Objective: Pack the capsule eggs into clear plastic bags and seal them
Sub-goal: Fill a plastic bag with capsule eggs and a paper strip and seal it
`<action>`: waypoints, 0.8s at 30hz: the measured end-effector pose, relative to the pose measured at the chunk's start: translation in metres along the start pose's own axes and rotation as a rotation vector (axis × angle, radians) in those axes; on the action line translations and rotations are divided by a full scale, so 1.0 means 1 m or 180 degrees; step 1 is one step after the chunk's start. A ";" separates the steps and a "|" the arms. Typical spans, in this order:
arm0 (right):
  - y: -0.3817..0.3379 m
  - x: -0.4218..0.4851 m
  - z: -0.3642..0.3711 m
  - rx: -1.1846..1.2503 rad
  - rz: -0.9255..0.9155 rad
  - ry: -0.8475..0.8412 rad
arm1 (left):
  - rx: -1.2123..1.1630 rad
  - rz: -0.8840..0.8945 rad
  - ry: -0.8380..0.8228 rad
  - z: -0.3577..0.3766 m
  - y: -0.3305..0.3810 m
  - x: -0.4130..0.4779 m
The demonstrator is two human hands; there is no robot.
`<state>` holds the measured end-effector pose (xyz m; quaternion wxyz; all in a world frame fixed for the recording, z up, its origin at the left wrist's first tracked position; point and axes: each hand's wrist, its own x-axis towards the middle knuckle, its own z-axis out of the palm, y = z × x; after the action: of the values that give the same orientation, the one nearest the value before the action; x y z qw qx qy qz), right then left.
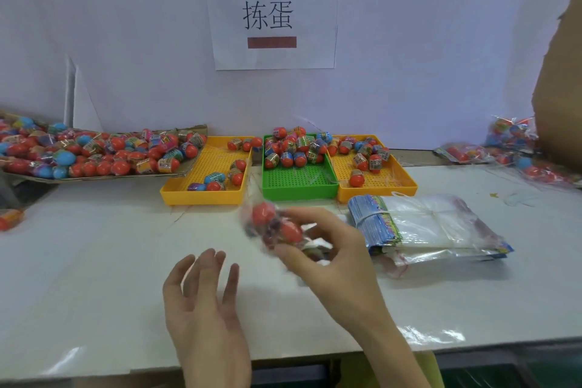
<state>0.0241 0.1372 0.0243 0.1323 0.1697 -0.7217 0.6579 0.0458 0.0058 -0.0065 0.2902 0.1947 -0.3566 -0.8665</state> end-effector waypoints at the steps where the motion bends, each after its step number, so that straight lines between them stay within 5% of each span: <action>1: -0.002 0.001 0.000 -0.0283 -0.0302 0.0179 | 0.0004 -0.0089 -0.0187 0.002 0.002 0.001; 4: -0.005 -0.001 0.001 -0.1122 -0.0909 -0.0209 | 0.0080 -0.0709 -0.0923 0.009 0.009 -0.001; 7: -0.004 -0.004 -0.001 -0.1042 -0.0741 -0.1090 | 0.0087 -0.0804 -0.0740 0.007 0.010 0.002; 10: -0.002 -0.004 -0.004 -0.0445 -0.0338 -0.0354 | -0.0091 -0.0713 -0.0844 0.000 0.009 0.003; 12: -0.001 0.000 -0.004 -0.0094 0.0442 0.0110 | -0.0151 -0.0735 -0.0954 -0.003 0.008 0.002; 15: 0.007 0.001 -0.001 0.0500 0.1542 -0.0331 | -0.0191 -0.0829 -0.1107 -0.005 0.009 0.003; 24: 0.017 0.001 -0.013 0.0549 0.0833 -0.0439 | 0.0167 -0.0926 -0.1140 0.005 0.004 0.004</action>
<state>0.0155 0.1511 0.0112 -0.0194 0.1298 -0.6859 0.7158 0.0417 0.0029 -0.0008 0.0891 0.0946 -0.3929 -0.9103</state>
